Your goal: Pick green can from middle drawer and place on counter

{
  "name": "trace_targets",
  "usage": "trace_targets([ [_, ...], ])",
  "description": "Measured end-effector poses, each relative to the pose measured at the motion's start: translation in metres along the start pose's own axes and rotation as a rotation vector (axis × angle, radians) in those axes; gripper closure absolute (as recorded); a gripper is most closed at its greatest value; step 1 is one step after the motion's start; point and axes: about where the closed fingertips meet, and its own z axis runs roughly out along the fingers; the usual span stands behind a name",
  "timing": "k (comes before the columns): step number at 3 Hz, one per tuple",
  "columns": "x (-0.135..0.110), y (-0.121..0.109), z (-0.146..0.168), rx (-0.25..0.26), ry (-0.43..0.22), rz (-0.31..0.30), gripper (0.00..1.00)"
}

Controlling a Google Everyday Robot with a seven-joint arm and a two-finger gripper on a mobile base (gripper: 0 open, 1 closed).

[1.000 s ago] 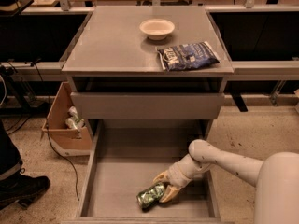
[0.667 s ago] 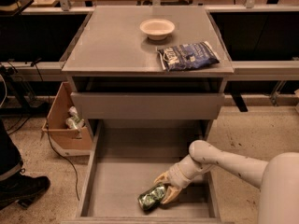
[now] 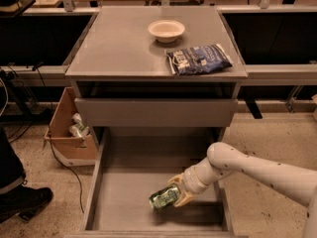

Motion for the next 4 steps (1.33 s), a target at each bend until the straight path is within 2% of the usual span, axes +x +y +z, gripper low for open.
trace_targets([
  [1, -0.018, -0.001, -0.045, 0.046, 0.027, 0.061, 1.00],
  [2, -0.040, -0.003, -0.105, 0.100, 0.026, 0.138, 1.00],
  [3, -0.065, -0.007, -0.170, 0.161, 0.016, 0.198, 1.00],
  [4, -0.102, -0.016, -0.241, 0.223, 0.032, 0.229, 1.00],
])
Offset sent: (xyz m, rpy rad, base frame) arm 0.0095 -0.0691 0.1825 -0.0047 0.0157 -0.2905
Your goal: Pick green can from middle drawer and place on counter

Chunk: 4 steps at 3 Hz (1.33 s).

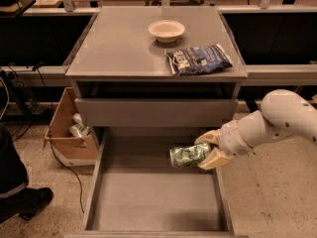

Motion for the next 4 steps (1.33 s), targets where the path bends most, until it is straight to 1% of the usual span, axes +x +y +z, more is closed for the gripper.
trace_targets([
  [1, -0.031, -0.019, -0.003, 0.015, -0.001, -0.006, 1.00],
  [2, -0.071, -0.044, -0.018, 0.057, -0.002, -0.022, 1.00],
  [3, -0.128, -0.087, -0.045, 0.147, -0.087, -0.020, 1.00],
  [4, -0.175, -0.109, -0.064, 0.188, -0.158, -0.037, 1.00],
])
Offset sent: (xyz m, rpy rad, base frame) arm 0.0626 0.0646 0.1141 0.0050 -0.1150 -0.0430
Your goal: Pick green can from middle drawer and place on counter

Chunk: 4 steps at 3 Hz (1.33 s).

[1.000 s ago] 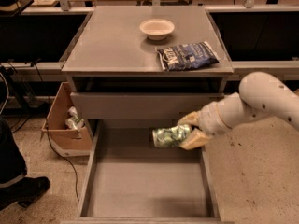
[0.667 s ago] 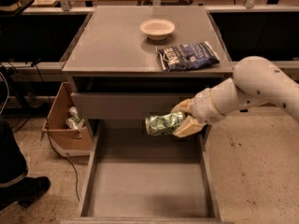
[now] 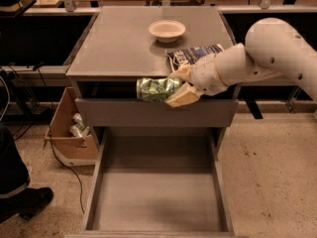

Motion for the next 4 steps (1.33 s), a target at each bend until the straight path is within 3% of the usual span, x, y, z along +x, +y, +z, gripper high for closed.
trace_targets([
  [1, -0.054, -0.026, 0.006, 0.029, -0.039, -0.058, 1.00],
  [2, -0.088, -0.061, 0.026, 0.070, -0.032, -0.107, 1.00],
  [3, -0.105, -0.100, 0.057, 0.108, -0.001, -0.125, 1.00],
  [4, -0.107, -0.136, 0.087, 0.137, 0.037, -0.108, 1.00],
])
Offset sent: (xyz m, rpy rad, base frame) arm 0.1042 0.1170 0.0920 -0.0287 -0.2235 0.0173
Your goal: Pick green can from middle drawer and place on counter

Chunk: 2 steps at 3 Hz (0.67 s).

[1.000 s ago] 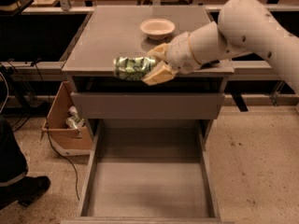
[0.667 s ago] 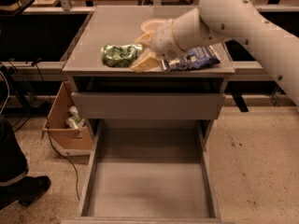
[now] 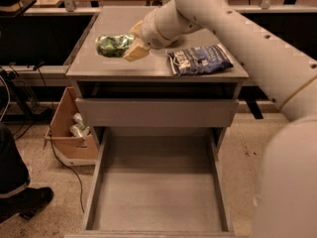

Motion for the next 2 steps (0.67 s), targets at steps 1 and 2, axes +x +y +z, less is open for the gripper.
trace_targets([
  [1, 0.013, -0.022, 0.029, 0.016, 0.029, 0.041, 1.00],
  [2, 0.026, -0.028, 0.057, 0.001, 0.038, 0.096, 0.86],
])
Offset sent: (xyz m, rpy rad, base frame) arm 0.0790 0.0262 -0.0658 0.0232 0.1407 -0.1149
